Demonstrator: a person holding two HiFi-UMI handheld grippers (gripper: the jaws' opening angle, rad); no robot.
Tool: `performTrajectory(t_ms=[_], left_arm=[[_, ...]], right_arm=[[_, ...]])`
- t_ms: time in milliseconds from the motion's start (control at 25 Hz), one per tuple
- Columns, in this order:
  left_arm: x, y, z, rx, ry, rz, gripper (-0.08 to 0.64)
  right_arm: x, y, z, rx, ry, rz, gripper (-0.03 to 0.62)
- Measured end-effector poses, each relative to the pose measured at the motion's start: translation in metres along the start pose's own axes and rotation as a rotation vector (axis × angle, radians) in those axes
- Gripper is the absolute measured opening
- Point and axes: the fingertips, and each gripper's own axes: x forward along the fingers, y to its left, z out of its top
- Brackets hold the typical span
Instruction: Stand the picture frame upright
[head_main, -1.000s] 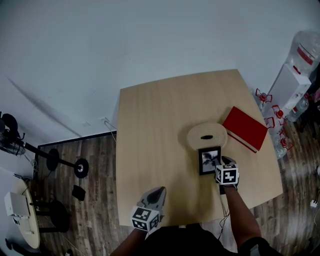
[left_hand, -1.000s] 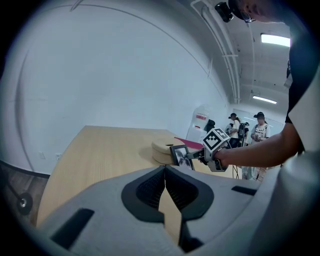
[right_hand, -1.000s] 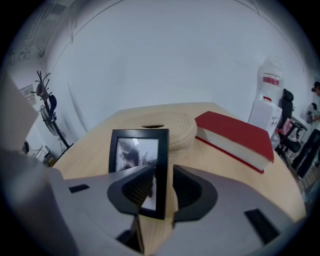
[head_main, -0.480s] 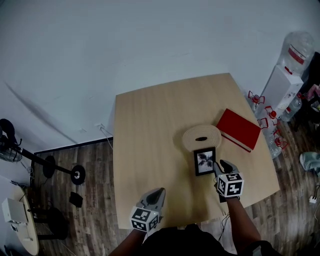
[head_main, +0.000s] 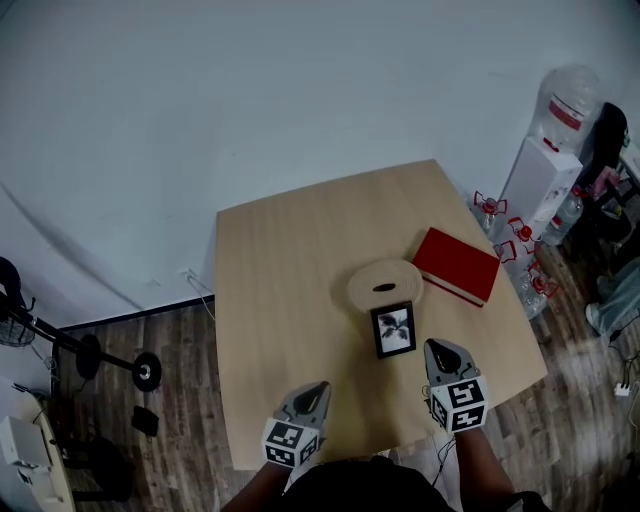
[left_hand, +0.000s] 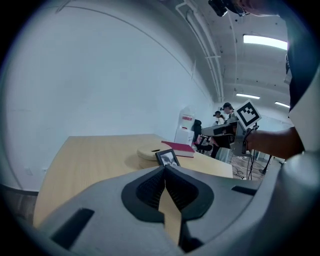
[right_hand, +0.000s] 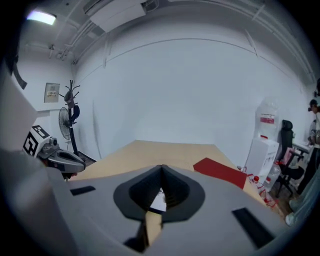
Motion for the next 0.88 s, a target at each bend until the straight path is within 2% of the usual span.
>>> performTrajectory(t_ms=[400, 640, 880], left_arm=[[0.004, -0.023, 0.009, 0.092, -0.009, -0.047, 0.005], [-0.001, -0.024, 0.007, 0.099, -0.012, -0.046, 0.005], [-0.007, -0.021, 0.006, 0.11, -0.007, -0.044, 0.005]], right_arm=[[-0.03, 0.011, 0.021, -0.012, -0.096, -0.001, 0.009], [-0.036, 0.021, 0.029, -0.035, -0.121, 0.016, 0.009], [-0.038, 0.036, 0.042, -0.017, -0.172, 0.043, 0.009]])
